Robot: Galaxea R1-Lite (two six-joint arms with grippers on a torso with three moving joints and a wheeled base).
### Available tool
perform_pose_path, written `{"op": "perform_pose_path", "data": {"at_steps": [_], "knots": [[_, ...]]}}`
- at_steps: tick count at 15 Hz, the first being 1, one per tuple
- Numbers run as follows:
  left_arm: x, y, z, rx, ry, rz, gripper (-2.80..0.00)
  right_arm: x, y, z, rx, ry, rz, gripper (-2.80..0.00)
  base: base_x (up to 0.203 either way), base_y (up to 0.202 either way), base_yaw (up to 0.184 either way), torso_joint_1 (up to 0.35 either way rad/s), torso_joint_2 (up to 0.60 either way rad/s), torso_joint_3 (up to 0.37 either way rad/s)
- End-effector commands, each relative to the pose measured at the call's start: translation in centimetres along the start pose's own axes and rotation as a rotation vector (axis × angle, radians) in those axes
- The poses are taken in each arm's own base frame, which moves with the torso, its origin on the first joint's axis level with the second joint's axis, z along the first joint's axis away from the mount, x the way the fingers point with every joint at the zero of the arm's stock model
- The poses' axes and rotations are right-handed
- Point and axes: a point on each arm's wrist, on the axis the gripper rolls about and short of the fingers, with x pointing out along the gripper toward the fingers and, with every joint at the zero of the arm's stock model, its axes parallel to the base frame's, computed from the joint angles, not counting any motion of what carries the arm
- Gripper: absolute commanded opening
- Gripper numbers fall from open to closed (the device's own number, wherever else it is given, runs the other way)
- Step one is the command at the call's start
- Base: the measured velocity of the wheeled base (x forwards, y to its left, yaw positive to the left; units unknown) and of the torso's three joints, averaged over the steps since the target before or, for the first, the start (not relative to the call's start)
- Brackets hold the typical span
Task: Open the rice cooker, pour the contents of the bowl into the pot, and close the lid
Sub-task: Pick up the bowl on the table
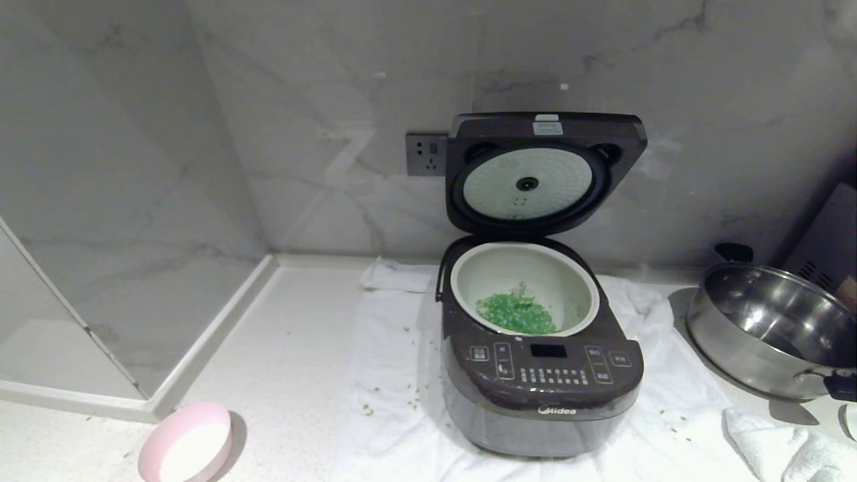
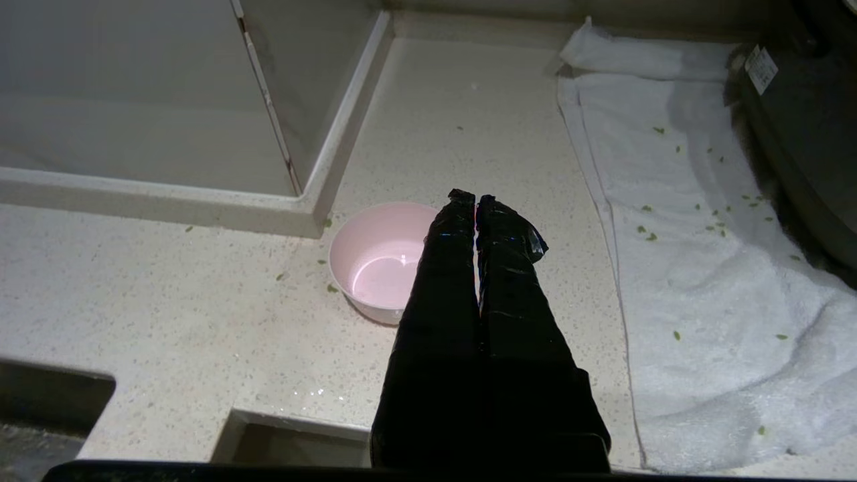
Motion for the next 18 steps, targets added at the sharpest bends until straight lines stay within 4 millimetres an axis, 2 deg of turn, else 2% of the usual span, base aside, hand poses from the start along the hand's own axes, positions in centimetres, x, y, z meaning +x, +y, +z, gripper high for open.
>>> {"op": "perform_pose_path", "data": {"at_steps": [1,4,8,11,13,15,18], "knots": [[3.1,0.0,3.2,-0.011,0.19,0.001,-2.8,0.0,0.0,0.0,0.0,0.002,0.001,-2.8,0.0,0.0,0.0,0.0,0.0,0.0],[7.9,0.1,4.4,-0.032,0.441,0.008,-2.8,0.0,0.0,0.0,0.0,0.001,0.0,-2.8,0.0,0.0,0.0,0.0,0.0,0.0],[15.5,0.0,3.4,-0.04,0.818,0.01,-2.8,0.0,0.0,0.0,0.0,0.002,0.0,-2.8,0.0,0.0,0.0,0.0,0.0,0.0],[20.7,0.0,2.7,-0.039,0.975,0.017,-2.8,0.0,0.0,0.0,0.0,0.0,0.001,-2.8,0.0,0.0,0.0,0.0,0.0,0.0],[23.5,0.6,2.4,-0.055,1.018,0.043,-2.8,0.0,0.0,0.0,0.0,0.002,0.0,-2.8,0.0,0.0,0.0,0.0,0.0,0.0],[24.7,2.3,2.2,-0.097,1.038,0.104,-2.8,0.0,0.0,0.0,0.0,0.001,0.0,-2.8,0.0,0.0,0.0,0.0,0.0,0.0],[24.1,3.9,1.5,-0.129,1.069,0.15,-2.8,0.0,0.0,0.0,0.0,0.002,0.001,-2.8,0.0,0.0,0.0,0.0,0.0,0.0]]}}
